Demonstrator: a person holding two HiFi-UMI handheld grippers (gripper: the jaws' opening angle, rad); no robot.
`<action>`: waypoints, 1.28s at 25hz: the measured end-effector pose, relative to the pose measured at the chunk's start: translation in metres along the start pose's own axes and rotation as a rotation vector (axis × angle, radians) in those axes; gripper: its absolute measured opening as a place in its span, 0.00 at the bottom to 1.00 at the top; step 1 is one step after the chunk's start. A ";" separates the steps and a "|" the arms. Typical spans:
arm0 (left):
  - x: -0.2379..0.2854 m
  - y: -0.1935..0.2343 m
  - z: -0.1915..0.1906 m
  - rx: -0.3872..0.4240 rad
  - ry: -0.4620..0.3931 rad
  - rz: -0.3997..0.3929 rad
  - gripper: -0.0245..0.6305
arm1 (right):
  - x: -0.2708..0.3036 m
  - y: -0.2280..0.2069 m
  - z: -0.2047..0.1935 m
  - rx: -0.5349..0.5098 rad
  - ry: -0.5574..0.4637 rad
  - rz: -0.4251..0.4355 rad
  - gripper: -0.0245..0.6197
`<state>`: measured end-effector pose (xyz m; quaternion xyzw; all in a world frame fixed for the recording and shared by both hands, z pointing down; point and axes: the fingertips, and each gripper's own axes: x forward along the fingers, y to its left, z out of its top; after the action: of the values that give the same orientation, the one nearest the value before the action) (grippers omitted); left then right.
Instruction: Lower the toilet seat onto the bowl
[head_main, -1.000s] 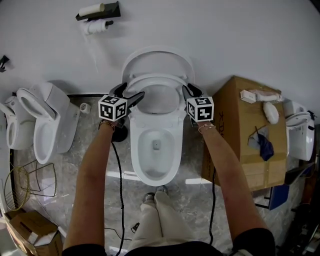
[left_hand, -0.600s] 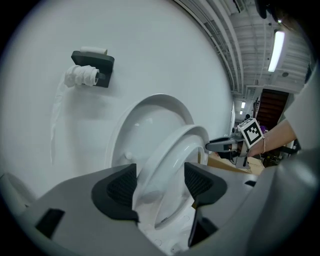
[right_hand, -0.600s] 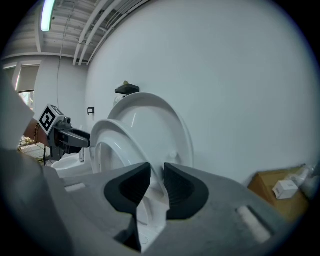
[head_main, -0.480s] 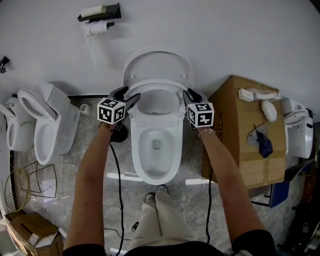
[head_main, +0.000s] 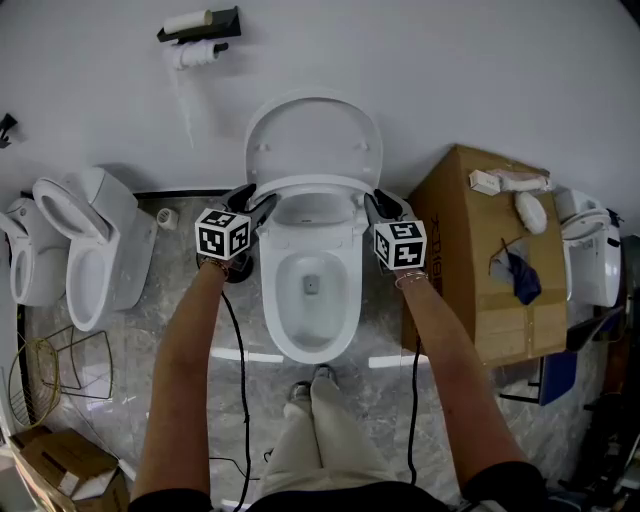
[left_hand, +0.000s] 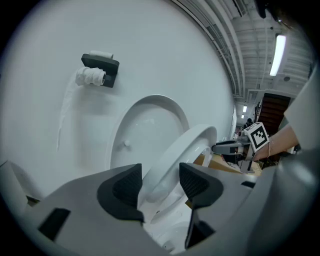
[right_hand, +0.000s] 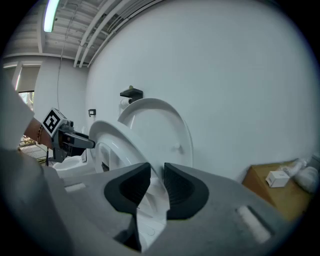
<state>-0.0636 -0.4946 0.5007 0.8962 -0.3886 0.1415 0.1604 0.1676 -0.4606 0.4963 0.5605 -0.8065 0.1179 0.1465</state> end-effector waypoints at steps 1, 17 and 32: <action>-0.003 -0.002 -0.002 0.000 0.001 -0.004 0.39 | -0.004 0.001 -0.002 0.000 -0.001 -0.002 0.18; -0.044 -0.037 -0.040 0.057 0.012 -0.030 0.33 | -0.055 0.027 -0.039 0.001 -0.009 -0.020 0.18; -0.076 -0.067 -0.080 0.155 0.052 -0.061 0.32 | -0.092 0.049 -0.074 0.015 -0.038 -0.028 0.18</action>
<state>-0.0747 -0.3698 0.5328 0.9133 -0.3448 0.1895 0.1051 0.1594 -0.3373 0.5300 0.5750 -0.8003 0.1113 0.1284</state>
